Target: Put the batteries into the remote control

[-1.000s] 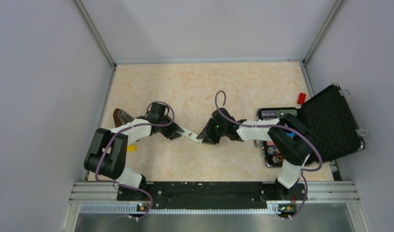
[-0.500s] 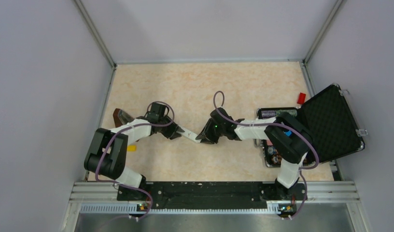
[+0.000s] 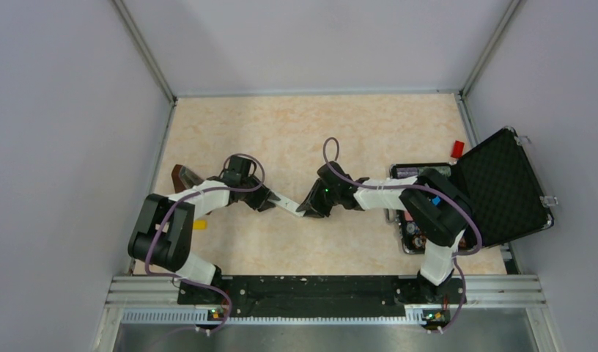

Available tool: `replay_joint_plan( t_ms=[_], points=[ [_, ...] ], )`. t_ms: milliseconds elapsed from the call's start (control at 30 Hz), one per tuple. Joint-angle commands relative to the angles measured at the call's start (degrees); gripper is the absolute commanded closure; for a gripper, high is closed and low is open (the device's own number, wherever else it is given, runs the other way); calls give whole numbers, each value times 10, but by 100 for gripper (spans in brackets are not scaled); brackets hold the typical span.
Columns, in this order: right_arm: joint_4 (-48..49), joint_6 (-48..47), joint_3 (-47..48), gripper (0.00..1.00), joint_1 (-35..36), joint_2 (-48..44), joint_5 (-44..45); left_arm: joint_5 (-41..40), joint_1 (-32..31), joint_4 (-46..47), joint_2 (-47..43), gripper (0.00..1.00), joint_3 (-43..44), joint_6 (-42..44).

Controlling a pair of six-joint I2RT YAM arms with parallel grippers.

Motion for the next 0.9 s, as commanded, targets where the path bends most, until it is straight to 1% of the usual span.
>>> replay_joint_plan(
  t_ms=[0,233,400,867],
  points=[
    [8,7,15,72,9,31,9,-17,-1,-16,22,66,-14,12],
    [17,13,15,70,17,45,13,-16,-1,-12,24,66,-17,11],
    [20,15,22,63,26,57,26,-16,-1,-9,24,67,-22,12],
    [21,22,27,63,38,87,45,-16,-1,-5,22,70,-28,13]
  ],
)
